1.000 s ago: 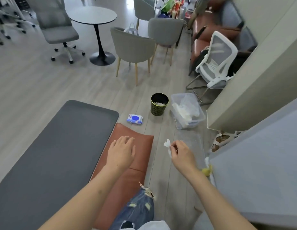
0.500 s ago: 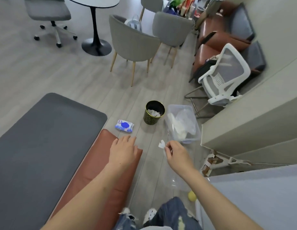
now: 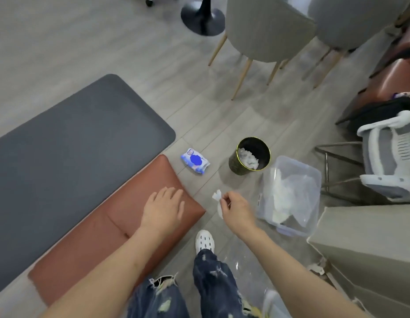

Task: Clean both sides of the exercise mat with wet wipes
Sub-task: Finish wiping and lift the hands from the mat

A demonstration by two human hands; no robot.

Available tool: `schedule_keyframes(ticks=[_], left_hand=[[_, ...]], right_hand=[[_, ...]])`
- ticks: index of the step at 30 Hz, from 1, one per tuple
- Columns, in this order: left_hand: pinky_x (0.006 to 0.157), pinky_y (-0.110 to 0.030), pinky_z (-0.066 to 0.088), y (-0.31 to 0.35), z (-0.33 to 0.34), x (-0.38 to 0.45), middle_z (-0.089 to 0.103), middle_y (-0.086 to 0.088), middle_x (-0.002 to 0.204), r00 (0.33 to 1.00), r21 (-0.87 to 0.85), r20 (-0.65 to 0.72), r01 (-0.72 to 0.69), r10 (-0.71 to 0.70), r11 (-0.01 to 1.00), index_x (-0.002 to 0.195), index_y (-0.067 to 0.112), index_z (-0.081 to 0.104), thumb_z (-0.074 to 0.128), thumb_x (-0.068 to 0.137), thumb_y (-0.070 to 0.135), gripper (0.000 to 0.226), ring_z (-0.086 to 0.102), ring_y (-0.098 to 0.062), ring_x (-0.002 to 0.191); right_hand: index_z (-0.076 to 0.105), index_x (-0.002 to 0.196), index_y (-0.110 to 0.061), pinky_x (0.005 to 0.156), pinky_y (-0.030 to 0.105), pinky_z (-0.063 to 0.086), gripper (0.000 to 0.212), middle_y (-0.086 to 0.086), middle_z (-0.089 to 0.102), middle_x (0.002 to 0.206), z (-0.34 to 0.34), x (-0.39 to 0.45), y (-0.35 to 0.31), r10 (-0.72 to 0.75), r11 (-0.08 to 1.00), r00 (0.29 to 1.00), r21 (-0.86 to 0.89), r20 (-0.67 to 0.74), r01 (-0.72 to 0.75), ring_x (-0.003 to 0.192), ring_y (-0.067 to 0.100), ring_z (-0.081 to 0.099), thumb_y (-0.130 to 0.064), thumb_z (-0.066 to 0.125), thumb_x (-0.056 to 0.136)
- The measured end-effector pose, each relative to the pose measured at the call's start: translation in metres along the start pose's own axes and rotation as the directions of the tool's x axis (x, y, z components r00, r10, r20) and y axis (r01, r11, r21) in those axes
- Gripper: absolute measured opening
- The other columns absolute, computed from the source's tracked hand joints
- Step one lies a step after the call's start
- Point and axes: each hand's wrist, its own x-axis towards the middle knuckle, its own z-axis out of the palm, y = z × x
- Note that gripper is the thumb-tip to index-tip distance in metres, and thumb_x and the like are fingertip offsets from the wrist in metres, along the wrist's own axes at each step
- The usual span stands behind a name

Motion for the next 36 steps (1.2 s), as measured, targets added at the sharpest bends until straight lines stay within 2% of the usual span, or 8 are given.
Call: schedule_keyframes(ticks=[5, 10, 14, 18, 22, 26, 29, 36], left_hand=[[0.116, -0.047, 0.040, 0.011, 0.100, 0.048, 0.048, -0.007, 0.157, 0.990, -0.029, 0.085, 0.115, -0.112, 0.993, 0.149, 0.024, 0.053, 0.040, 0.102, 0.040, 0.051, 0.044, -0.025, 0.146], [0.109, -0.046, 0.047, 0.010, 0.234, 0.119, 0.055, -0.008, 0.149, 0.984, -0.084, 0.131, 0.129, -0.117, 0.988, 0.141, 0.022, 0.059, 0.029, 0.093, 0.043, 0.061, 0.053, -0.028, 0.138], [0.111, -0.045, 0.042, -0.002, 0.360, 0.168, 0.052, -0.005, 0.150, 0.984, -0.078, 0.131, 0.132, -0.122, 0.988, 0.144, 0.025, 0.054, 0.021, 0.090, 0.045, 0.066, 0.047, -0.026, 0.141], [0.107, -0.051, 0.046, -0.021, 0.467, 0.209, 0.058, -0.013, 0.143, 0.988, -0.070, 0.081, 0.134, -0.129, 0.988, 0.132, 0.017, 0.064, 0.047, 0.094, 0.038, 0.047, 0.053, -0.031, 0.135], [0.113, -0.054, 0.039, -0.043, 0.540, 0.233, 0.054, -0.012, 0.149, 0.987, -0.041, 0.028, 0.158, -0.157, 0.987, 0.136, 0.017, 0.063, 0.061, 0.095, 0.036, 0.045, 0.046, -0.030, 0.142], [0.113, -0.052, 0.036, -0.055, 0.564, 0.238, 0.050, -0.010, 0.151, 0.993, 0.019, -0.004, 0.120, -0.120, 0.993, 0.136, 0.021, 0.060, 0.056, 0.097, 0.039, 0.043, 0.044, -0.028, 0.144], [0.114, -0.051, 0.035, -0.058, 0.556, 0.237, 0.049, -0.008, 0.153, 0.993, 0.048, 0.013, 0.115, -0.116, 0.992, 0.138, 0.022, 0.059, 0.053, 0.097, 0.039, 0.045, 0.041, -0.028, 0.146], [0.115, -0.055, 0.036, -0.040, 0.441, 0.213, 0.048, -0.008, 0.156, 0.969, -0.006, 0.015, 0.246, -0.246, 0.969, 0.144, 0.023, 0.056, 0.054, 0.098, 0.036, 0.048, 0.042, -0.030, 0.147]], right_hand=[[0.055, 0.082, -0.022, 0.071, 0.039, 0.047, 0.014, -0.005, 0.059, 0.080, 0.066, 0.090, 0.072, 0.005, 1.000, 0.993, 0.009, 0.122, -0.006, 0.077, 0.018, 0.055, -0.026, 0.056, 0.096], [0.058, 0.082, -0.020, 0.062, 0.030, 0.036, 0.012, -0.005, 0.062, 0.074, 0.160, 0.168, 0.167, 0.117, 0.993, 0.976, -0.002, 0.181, -0.119, 0.072, 0.018, 0.058, -0.023, 0.057, 0.094], [0.060, 0.088, -0.018, 0.065, 0.032, 0.038, 0.010, 0.003, 0.066, 0.086, 0.244, 0.234, 0.248, 0.123, 0.987, 0.982, -0.120, 0.141, -0.106, 0.084, 0.026, 0.061, -0.024, 0.056, 0.095], [0.061, 0.091, -0.020, 0.069, 0.035, 0.045, 0.016, 0.005, 0.066, 0.092, 0.326, 0.304, 0.313, 0.050, 0.976, 0.997, -0.217, 0.057, -0.036, 0.086, 0.028, 0.063, -0.032, 0.052, 0.097], [0.060, 0.092, -0.020, 0.063, 0.035, 0.044, 0.022, 0.004, 0.065, 0.090, 0.395, 0.355, 0.355, 0.009, 0.942, 1.000, -0.336, -0.003, -0.010, 0.083, 0.029, 0.063, -0.038, 0.049, 0.099], [0.065, 0.101, -0.022, 0.071, 0.038, 0.050, 0.022, 0.006, 0.067, 0.098, 0.436, 0.384, 0.371, 0.084, 0.908, 0.994, -0.416, 0.077, -0.045, 0.091, 0.032, 0.066, -0.032, 0.046, 0.099], [0.062, 0.120, -0.018, 0.076, 0.039, 0.049, 0.029, 0.008, 0.065, 0.109, 0.440, 0.381, 0.365, 0.080, 0.899, 0.986, -0.439, 0.145, -0.008, 0.100, 0.033, 0.063, -0.031, 0.044, 0.101], [0.057, 0.130, -0.021, 0.084, 0.041, 0.051, 0.036, 0.005, 0.062, 0.116, 0.347, 0.323, 0.305, -0.008, 0.929, 0.982, -0.362, 0.188, 0.077, 0.108, 0.029, 0.058, -0.033, 0.049, 0.097]])
